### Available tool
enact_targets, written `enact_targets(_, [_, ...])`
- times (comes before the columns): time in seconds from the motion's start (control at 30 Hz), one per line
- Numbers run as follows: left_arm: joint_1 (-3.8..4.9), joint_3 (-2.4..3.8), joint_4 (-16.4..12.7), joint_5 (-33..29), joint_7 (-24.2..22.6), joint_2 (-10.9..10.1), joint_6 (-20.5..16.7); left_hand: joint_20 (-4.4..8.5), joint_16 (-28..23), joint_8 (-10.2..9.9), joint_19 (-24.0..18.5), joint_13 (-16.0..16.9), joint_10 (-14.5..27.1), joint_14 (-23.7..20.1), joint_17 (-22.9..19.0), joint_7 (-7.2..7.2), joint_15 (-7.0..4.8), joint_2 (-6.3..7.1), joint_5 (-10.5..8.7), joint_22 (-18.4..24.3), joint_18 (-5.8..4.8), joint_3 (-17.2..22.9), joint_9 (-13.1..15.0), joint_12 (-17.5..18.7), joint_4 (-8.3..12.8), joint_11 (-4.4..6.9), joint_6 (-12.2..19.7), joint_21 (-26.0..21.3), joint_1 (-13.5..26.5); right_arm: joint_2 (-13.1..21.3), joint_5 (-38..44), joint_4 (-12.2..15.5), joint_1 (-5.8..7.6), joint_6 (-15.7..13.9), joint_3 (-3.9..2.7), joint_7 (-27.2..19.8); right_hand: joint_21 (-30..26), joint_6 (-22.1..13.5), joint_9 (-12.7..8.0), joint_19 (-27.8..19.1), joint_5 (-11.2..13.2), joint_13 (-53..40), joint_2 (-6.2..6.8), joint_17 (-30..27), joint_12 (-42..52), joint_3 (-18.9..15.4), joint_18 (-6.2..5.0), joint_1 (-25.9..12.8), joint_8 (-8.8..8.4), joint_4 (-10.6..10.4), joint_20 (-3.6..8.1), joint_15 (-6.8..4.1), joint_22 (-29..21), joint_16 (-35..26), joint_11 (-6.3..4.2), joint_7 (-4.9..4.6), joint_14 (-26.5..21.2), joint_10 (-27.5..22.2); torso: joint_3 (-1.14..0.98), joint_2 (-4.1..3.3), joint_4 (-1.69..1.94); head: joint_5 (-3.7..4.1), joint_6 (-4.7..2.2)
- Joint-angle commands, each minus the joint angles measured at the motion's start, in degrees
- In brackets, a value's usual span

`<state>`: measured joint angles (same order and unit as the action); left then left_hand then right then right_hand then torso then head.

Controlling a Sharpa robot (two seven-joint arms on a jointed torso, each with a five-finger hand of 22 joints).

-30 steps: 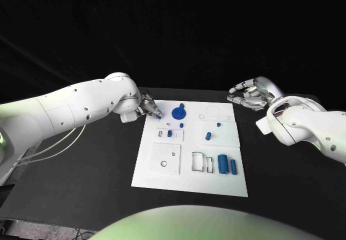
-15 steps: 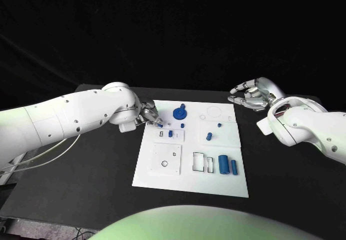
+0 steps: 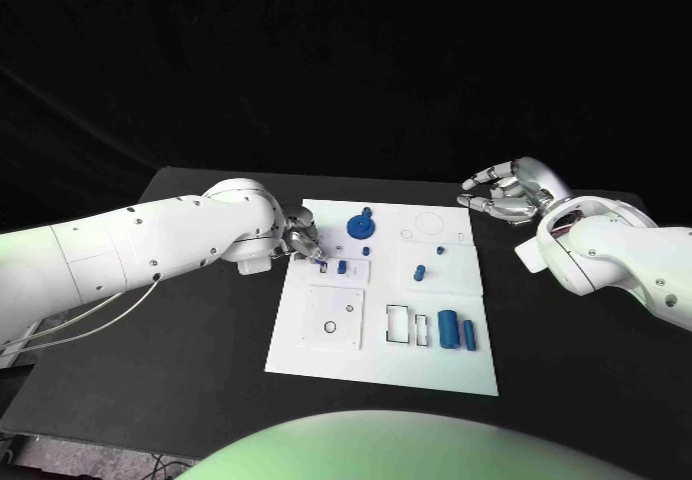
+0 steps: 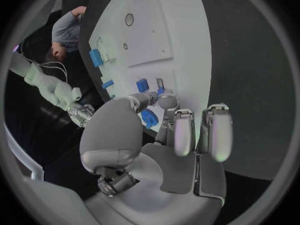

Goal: Assemble the parts on the task board

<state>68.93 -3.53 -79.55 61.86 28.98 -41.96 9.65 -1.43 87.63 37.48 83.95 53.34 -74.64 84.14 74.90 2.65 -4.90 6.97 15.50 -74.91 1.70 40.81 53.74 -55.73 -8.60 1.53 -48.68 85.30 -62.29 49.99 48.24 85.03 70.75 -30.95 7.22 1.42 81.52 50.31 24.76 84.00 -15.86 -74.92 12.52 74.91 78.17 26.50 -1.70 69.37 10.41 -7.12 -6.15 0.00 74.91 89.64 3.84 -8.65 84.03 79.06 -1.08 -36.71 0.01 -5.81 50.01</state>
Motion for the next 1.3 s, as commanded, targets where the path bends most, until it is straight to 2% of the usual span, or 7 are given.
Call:
enact_targets(0.03, [-0.1, 0.01, -0.26, 1.72, -0.04, 0.27, 0.62, 0.07, 0.38, 0.23, 3.16, 0.03, -0.49, 5.36, 13.0, -0.24, -0.19, -0.55, -0.37, -12.07, -0.34, 8.41, -0.09, 0.24, 8.27, 0.1, -0.82, -0.18, 0.15, -0.02, 0.23, 0.05, -0.05, 0.81, -0.01, -0.29, -0.12, -0.2, 0.08, 0.79, -0.02, -1.9, -0.13, 13.99, -0.31, 0.43, -0.52, -0.57, 0.35, 0.04, 0.09, -0.13, 11.12, -0.13, -0.02, 0.13, 5.65, -0.27, -0.06, -0.07, -0.05, 0.01, -0.01])
enact_targets(0.27, [-0.14, 0.01, -0.55, 1.48, 0.38, 0.39, 1.7, 0.13, 0.54, 0.41, 3.15, 0.12, -0.82, 5.4, 13.16, -0.22, -0.29, -0.44, 0.1, -12.09, -0.33, 8.84, -0.36, 0.06, 8.66, 0.06, -1.07, -0.2, 0.76, 0.0, 0.23, 0.07, -0.06, 0.81, -0.01, -0.27, -0.12, -0.2, 0.08, 0.79, -0.02, -1.9, -0.13, 13.99, -0.31, 0.43, -0.52, -0.57, 0.35, 0.04, 0.09, -0.13, 11.12, -0.13, -0.02, 0.13, 5.65, -0.27, -0.1, -0.06, -0.06, 0.02, -0.01])
enact_targets(0.37, [-0.14, 0.01, -0.54, 1.44, 0.63, 0.39, 2.21, 0.29, 0.69, 0.83, 3.17, -0.12, -1.15, 5.44, 13.31, -0.25, -0.43, -0.21, 2.5, -12.15, -0.34, 9.47, -0.87, 0.13, 9.56, 0.08, -1.4, -0.2, 2.04, 0.0, 0.23, 0.05, -0.06, 0.81, -0.01, -0.28, -0.05, -0.17, 0.12, 0.84, -0.07, -1.92, -0.12, 14.03, -0.29, 0.51, -0.5, -0.75, 0.39, -0.01, 0.09, -0.13, 11.16, -0.11, -0.02, 0.14, 5.67, -0.25, -0.1, -0.01, -0.01, 0.02, -0.01])
enact_targets(0.53, [-0.14, 0.01, -0.52, 1.4, 1.13, 0.37, 3.08, 0.39, 1.03, 1.17, 3.16, -0.17, -1.46, 5.52, 13.67, -0.28, -0.56, -0.17, 3.79, -12.17, -0.33, 9.6, -1.13, 0.05, 10.12, 0.08, -1.62, -0.23, 2.75, -0.04, 0.23, 0.01, -0.06, 0.82, -0.01, -0.29, -0.05, -0.17, 0.12, 0.84, -0.07, -1.92, -0.12, 14.03, -0.29, 0.51, -0.5, -0.75, 0.39, -0.01, 0.09, -0.13, 11.16, -0.11, -0.02, 0.14, 5.67, -0.25, -0.06, 0.02, 0.01, 0.02, -0.01])
enact_targets(1.03, [-0.15, 0.0, -0.59, 0.72, 1.38, 0.35, 3.43, 0.54, 1.1, 1.65, 3.16, -0.72, -1.67, 5.54, 13.74, -0.3, -0.72, -0.18, 5.48, -12.23, -0.34, 9.75, -1.44, 0.42, 10.83, 0.07, -1.89, -0.24, 3.69, -0.11, 0.23, -0.09, -0.09, 0.86, -0.01, -0.29, -0.05, -0.17, 0.12, 0.84, -0.07, -1.92, -0.12, 14.03, -0.29, 0.51, -0.5, -0.75, 0.39, -0.01, 0.09, -0.13, 11.16, -0.11, -0.02, 0.14, 5.67, -0.25, -0.01, 0.0, 0.08, 0.0, -0.01])
enact_targets(1.2, [-0.15, -0.01, -0.81, 0.24, 1.31, 0.4, 3.74, 0.55, 1.12, 1.67, 3.15, -0.84, -1.65, 5.54, 13.77, -0.3, -0.73, -0.18, 5.56, -12.21, -0.33, 9.76, -1.46, 0.53, 10.86, 0.07, -1.9, -0.27, 3.74, -0.18, 0.23, -0.1, -0.11, 0.88, -0.01, -0.29, -0.09, -0.16, 0.17, 0.83, -0.11, -1.95, -0.09, 14.01, -0.25, 0.61, -0.51, -0.9, 0.43, -0.02, 0.1, -0.14, 11.15, -0.12, -0.04, 0.15, 5.66, -0.22, -0.06, 0.01, 0.02, -0.06, -0.01])
enact_targets(1.3, [-0.16, -0.01, -1.03, 0.02, 1.4, 0.43, 3.89, 0.55, 1.11, 1.69, 3.14, -0.82, -1.67, 5.54, 13.76, -0.3, -0.74, -0.18, 5.61, -12.2, -0.32, 9.76, -1.47, 0.5, 10.88, 0.07, -1.91, -0.29, 3.77, -0.19, 0.23, -0.12, -0.12, 0.89, -0.01, -0.27, -0.12, -0.17, 0.18, 0.81, -0.13, -1.93, -0.08, 14.02, -0.26, 0.65, -0.52, -0.9, 0.44, 0.0, 0.1, -0.14, 11.13, -0.12, -0.04, 0.16, 5.66, -0.22, 0.0, 0.0, 0.01, -0.05, -0.01])
